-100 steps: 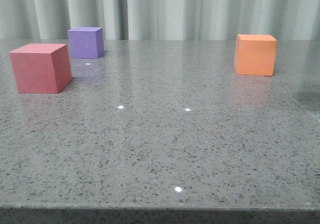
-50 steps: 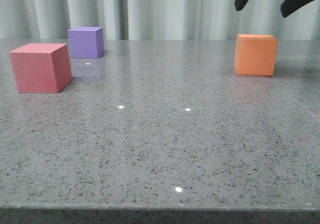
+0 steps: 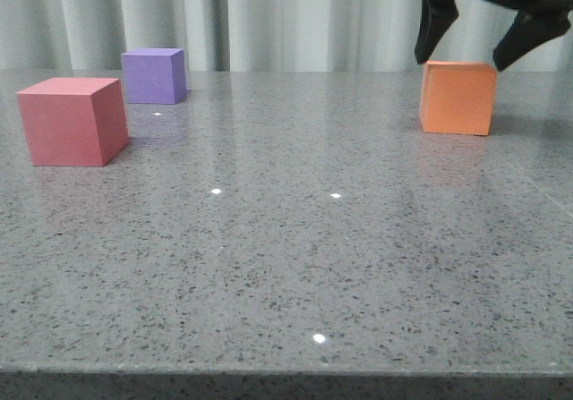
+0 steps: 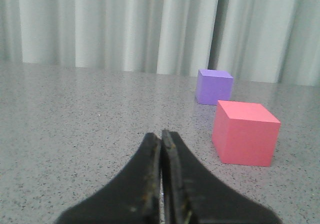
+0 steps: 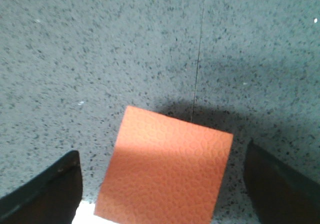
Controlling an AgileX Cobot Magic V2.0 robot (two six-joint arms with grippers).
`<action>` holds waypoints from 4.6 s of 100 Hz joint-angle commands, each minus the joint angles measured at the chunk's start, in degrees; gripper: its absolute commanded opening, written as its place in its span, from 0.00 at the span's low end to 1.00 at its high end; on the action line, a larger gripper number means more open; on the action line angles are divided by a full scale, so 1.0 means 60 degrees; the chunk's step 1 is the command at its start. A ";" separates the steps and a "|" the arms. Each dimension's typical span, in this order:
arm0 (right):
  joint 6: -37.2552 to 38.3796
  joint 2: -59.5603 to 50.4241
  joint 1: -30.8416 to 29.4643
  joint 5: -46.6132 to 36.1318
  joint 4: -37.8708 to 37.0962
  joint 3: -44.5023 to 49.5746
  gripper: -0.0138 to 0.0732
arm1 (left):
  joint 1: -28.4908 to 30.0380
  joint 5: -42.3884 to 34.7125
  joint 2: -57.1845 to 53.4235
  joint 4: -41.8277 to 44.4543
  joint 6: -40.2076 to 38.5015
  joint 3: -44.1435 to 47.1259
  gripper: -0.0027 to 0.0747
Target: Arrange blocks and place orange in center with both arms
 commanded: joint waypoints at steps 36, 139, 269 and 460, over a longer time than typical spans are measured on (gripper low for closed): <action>0.0046 -0.0110 -0.0009 -0.0058 0.0085 -0.0648 0.55 | -0.0086 -0.0771 0.0069 -0.0007 -0.0003 0.0407 0.01; 0.4925 0.2566 0.3857 0.0706 -0.3192 -0.4966 0.56 | -0.0086 -0.0771 0.0069 -0.0007 -0.0003 0.0407 0.01; 0.2849 -0.0383 0.1777 0.2310 -0.3542 -0.3443 0.91 | -0.0086 -0.0771 0.0069 -0.0007 -0.0003 0.0407 0.01; 0.2849 -1.1282 -0.0677 -0.4658 -0.3862 0.9173 0.08 | -0.0086 -0.0771 0.0069 -0.0007 -0.0003 0.0407 0.01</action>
